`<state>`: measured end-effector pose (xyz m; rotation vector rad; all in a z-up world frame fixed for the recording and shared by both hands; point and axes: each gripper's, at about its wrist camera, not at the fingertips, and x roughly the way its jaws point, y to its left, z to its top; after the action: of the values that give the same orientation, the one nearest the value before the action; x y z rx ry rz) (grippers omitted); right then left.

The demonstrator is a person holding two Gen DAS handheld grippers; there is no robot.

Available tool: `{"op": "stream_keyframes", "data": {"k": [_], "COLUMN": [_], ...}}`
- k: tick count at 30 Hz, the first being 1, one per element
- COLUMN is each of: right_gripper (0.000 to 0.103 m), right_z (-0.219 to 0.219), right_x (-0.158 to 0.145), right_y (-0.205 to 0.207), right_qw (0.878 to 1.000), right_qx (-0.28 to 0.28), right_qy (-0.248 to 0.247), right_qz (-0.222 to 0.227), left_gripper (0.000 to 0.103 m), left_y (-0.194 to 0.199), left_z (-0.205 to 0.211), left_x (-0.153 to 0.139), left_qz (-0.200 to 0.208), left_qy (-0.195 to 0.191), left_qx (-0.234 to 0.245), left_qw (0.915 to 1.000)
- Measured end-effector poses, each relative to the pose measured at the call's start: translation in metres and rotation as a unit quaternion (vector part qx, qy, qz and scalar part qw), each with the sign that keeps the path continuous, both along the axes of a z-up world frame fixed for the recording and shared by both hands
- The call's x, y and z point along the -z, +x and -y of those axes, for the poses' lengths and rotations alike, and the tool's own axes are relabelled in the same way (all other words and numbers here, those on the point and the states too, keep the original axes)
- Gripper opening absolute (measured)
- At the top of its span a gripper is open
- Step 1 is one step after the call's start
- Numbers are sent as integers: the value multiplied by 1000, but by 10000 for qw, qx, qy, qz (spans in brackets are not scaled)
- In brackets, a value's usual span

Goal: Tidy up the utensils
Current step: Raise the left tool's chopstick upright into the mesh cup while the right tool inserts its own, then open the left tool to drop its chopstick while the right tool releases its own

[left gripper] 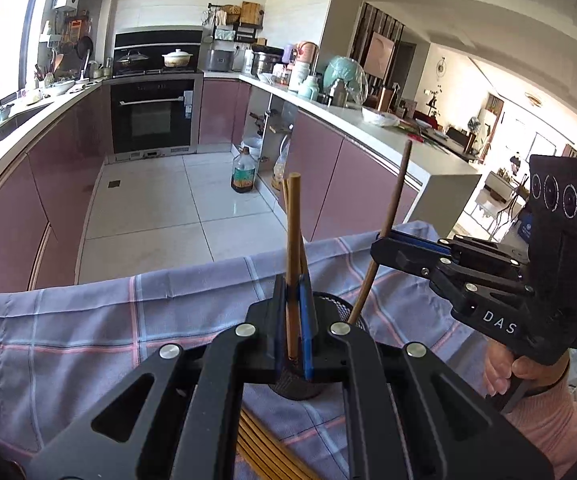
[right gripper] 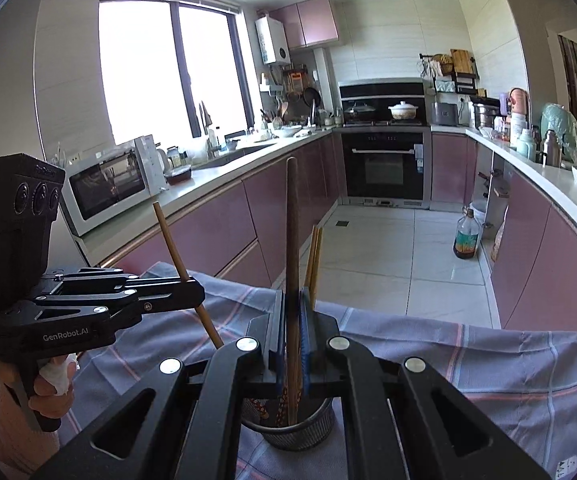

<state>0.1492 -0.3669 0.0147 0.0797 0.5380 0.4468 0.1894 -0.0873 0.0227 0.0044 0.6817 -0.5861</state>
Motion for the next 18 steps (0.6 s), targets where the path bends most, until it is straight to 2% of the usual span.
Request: {"op": "stream_keyframes", "data": {"k": [5, 8, 10, 11, 18], "right_gripper": [6, 8, 14, 20, 22], "right_z": [-5, -4, -2, -2, 4], "right_x": [16, 19, 20, 21, 23], "right_y": [12, 16, 17, 16, 8], "right_qw": [9994, 9990, 9988, 9987, 9989], "right_qx": [88, 160, 228, 245, 219], "right_qy": [-40, -1, 49, 73, 128], "right_qz": [-336, -407, -434, -436, -384], "left_gripper": [8, 13, 17, 18, 25], "left_y": [19, 29, 32, 36, 28], "left_z": [6, 7, 7, 8, -1], "left_x": [18, 24, 28, 28, 31], "left_qz": [-230, -325, -369, -376, -215], "left_qy": [160, 136, 96, 86, 13], "left_qx": [1, -49, -73, -95, -330], "left_qw": [9996, 9994, 9992, 9992, 9992]}}
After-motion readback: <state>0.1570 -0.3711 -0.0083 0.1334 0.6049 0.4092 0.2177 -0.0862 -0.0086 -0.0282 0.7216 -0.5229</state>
